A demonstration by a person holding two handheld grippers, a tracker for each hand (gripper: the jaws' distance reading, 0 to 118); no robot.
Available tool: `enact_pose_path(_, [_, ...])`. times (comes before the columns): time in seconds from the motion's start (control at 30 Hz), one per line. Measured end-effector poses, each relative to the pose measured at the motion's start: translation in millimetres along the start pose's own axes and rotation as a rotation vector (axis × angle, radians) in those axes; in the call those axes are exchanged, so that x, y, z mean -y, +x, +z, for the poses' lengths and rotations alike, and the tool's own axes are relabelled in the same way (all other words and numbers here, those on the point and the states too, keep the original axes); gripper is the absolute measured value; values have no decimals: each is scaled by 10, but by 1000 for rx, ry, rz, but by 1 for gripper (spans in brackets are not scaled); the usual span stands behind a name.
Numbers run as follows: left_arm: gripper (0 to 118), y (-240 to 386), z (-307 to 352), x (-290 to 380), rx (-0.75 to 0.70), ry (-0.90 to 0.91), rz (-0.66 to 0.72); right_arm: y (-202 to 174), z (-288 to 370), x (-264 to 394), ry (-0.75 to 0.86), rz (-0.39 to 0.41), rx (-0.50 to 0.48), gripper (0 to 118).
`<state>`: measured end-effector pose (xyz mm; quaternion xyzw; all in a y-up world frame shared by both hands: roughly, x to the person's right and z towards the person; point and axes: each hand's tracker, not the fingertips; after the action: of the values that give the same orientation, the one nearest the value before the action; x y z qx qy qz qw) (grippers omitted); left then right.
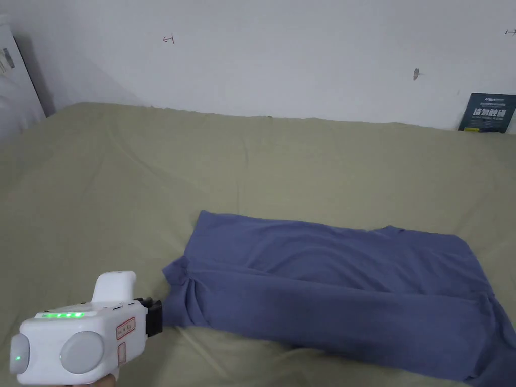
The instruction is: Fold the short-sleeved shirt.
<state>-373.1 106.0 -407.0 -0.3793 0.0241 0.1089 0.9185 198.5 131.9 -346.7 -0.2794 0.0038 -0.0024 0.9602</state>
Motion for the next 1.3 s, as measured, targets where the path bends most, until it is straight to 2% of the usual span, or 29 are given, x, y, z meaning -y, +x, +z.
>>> enact_pose_path(0.03, [26,37,-95,-30,-9,-19,3,-4,-9,13,-4,-3,3,0])
enact_pose_path(0.07, [75,38,-249,-65,-5,-112,11,-7,-17,30,-9,-3,3,0])
enact_pose_path(0.1, [118,21,-367,-76,11,-156,25,36,-63,35,-18,-7,1,0])
enact_pose_path(0.17, [112,110,-443,-102,-6,-147,6,50,-89,58,-36,-13,-7,0])
enact_pose_path(0.2, [112,142,-502,-97,-53,-166,-18,48,-98,71,-40,-12,-4,0])
enact_pose_path(0.3, [110,152,-715,-171,-54,-187,-23,81,-163,71,-65,-4,-3,0])
enact_pose_path(0.33, [104,161,-754,-186,-57,-195,-21,89,-181,76,-76,-1,-3,0])
enact_pose_path(0.37, [86,176,-761,-194,-60,-197,-23,116,-211,69,-83,3,-4,0])
enact_pose_path(0.4, [39,186,-758,-204,-63,-197,-24,127,-227,74,-89,9,-2,0])
enact_pose_path(0.43, [4,180,-765,-204,-57,-208,-34,138,-247,77,-100,11,-3,0])
enact_pose_path(0.47, [3,196,-750,-192,-15,-211,-33,148,-268,82,-115,9,-7,0])
enact_pose_path(0.57, [3,362,-626,-203,-67,-195,-77,191,-330,97,-133,10,-9,0])
enact_pose_path(0.77, [3,311,-509,-284,-36,-206,-27,232,-425,53,-163,-6,-17,0])
enact_pose_path(0.8, [3,311,-503,-299,-36,-206,-29,251,-473,29,-174,-11,-22,6])
enact_pose_path(0.83, [3,304,-553,-288,-39,-211,-32,269,-536,-1,-193,-17,-24,33])
enact_pose_path(0.9, [3,297,-568,-314,-40,-215,-35,326,-717,-46,-275,-48,-50,118])
enact_pose_path(0.97, [3,314,-596,-299,-49,-214,-45,380,-924,-36,-348,-85,-95,118])
enact_pose_path(1.0, [3,311,-607,-306,-48,-214,-45,414,-956,-35,-312,-72,-92,118])
enact_pose_path(1.07, [3,288,-623,-329,-48,-215,-40,444,-1099,-38,-374,-56,-69,118])
enact_pose_path(1.17, [3,301,-659,-315,-53,-221,-42,475,-1246,16,-411,-23,-96,116])
enact_pose_path(1.2, [3,295,-674,-323,-53,-225,-42,479,-1281,35,-420,-18,-103,100])
enact_pose_path(1.23, [3,301,-682,-310,-55,-225,-43,492,-1279,58,-416,-12,-106,71])
enact_pose_path(1.27, [3,304,-688,-304,-56,-227,-42,494,-1273,83,-413,-3,-93,49])
enact_pose_path(1.3, [3,302,-698,-317,-54,-233,-44,516,-1243,57,-396,-11,-107,41])
